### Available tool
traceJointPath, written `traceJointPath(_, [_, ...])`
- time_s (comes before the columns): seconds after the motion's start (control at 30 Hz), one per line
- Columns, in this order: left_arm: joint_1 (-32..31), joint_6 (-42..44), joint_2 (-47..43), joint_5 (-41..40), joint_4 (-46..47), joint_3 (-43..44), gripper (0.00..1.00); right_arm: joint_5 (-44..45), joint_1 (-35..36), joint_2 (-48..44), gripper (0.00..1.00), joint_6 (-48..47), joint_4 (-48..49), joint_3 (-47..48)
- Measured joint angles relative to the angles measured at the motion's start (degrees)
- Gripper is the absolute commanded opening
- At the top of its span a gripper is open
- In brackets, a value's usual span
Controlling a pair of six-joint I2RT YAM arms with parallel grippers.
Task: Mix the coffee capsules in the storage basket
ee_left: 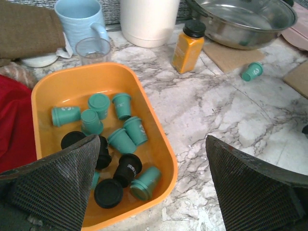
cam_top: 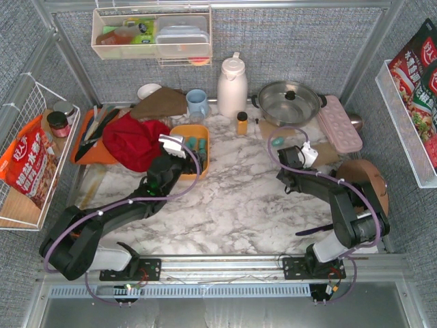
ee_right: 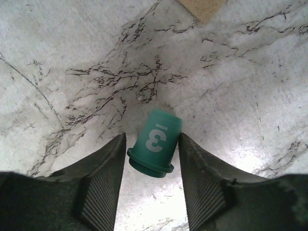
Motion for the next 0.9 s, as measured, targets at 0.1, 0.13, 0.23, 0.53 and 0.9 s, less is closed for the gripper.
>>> traceJointPath(0.1, [0.0,0.2,-0.1,2.1,0.0,-0.1,0.99,-0.3,0.0,-0.2,0.43,0.2,0.2,0.0])
traceJointPath(0.13, [0.0,0.2,-0.1,2.9,0.0,-0.1,0.99,-0.4,0.0,-0.3,0.41,0.3,0.3,-0.1])
traceJointPath(0.23, [-0.2,0.4,-0.1,4.3,0.7,-0.4,0.99,-0.5,0.0,-1.0,0.35,0.3,0.2,-0.4])
traceJointPath(0.53, [-0.4,1.0,0.5,7.8,1.1,-0.5,0.99,-2.4,0.0,-7.1,0.24,-6.0,-0.7,-0.7])
traceJointPath(0.9, [-1.3,8.6,6.4,21.5,10.9,-3.8,0.99,-18.7,6.7,-13.2,0.23,-24.0,-7.6,8.1])
